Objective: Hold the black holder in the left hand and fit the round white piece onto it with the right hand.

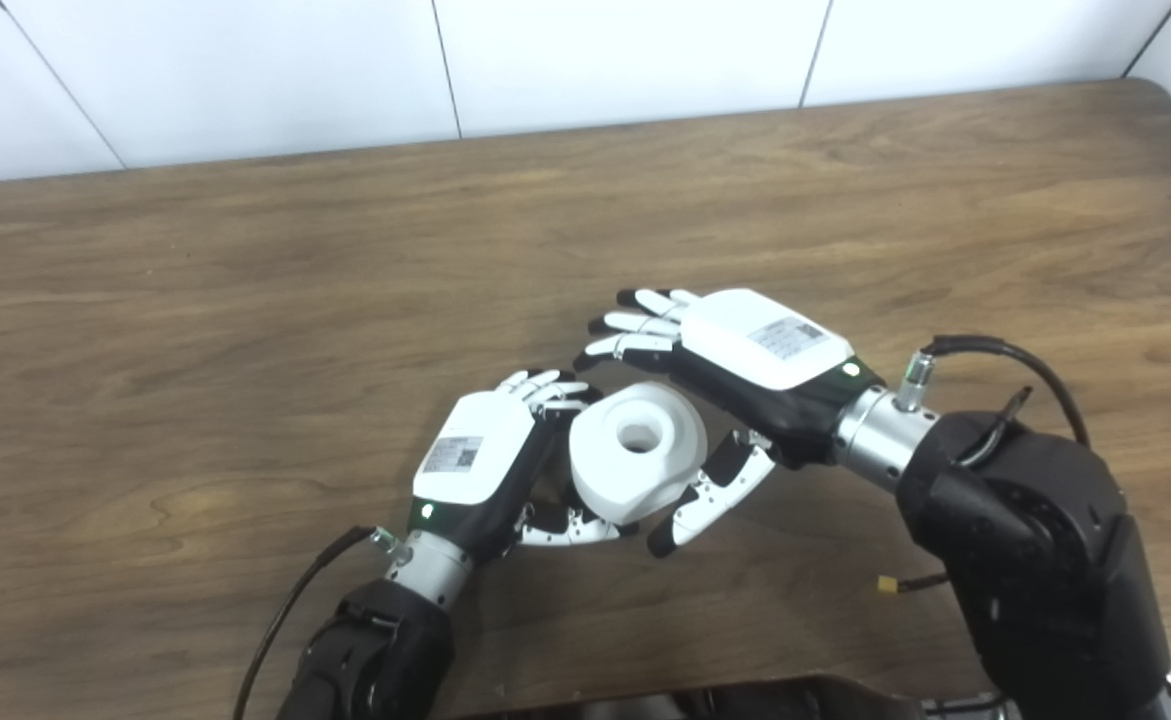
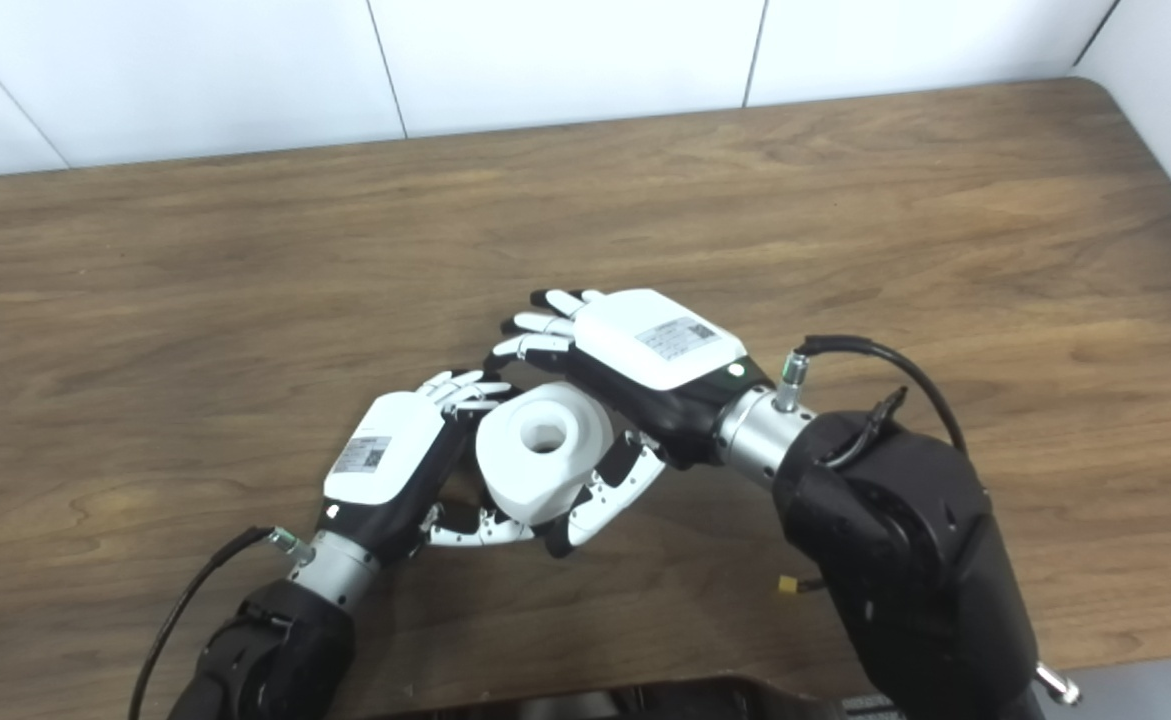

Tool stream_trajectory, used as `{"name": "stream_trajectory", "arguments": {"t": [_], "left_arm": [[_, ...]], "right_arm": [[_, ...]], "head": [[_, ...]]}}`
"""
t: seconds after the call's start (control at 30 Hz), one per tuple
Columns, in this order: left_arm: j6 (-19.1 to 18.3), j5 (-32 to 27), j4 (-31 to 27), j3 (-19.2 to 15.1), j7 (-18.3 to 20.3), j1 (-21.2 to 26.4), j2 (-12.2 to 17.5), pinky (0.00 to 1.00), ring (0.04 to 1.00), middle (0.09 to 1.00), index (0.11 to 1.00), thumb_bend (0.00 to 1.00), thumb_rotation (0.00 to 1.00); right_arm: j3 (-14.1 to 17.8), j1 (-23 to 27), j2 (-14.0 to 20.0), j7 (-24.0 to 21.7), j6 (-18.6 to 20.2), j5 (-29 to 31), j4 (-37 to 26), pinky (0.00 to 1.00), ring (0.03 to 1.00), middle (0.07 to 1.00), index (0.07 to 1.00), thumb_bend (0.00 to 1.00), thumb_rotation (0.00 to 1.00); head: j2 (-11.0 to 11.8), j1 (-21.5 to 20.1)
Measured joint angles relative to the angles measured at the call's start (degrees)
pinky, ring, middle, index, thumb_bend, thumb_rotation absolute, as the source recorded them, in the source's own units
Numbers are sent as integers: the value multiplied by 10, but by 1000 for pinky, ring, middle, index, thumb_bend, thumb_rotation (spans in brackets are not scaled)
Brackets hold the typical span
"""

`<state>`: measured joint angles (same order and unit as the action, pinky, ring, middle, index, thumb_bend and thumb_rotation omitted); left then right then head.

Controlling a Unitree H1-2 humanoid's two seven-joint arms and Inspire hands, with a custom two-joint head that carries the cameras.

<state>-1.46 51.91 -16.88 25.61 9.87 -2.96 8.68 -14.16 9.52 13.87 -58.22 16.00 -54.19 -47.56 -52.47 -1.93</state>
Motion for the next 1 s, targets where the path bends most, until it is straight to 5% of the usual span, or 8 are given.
{"name": "stream_trajectory", "arguments": {"t": [1.0], "left_arm": [[-9,15,-2,2,14,6,1,890,852,794,496,517,88]], "right_arm": [[45,45,3,-51,37,12,-31,1000,1000,972,927,1000,427]], "head": [[2,3]]}}
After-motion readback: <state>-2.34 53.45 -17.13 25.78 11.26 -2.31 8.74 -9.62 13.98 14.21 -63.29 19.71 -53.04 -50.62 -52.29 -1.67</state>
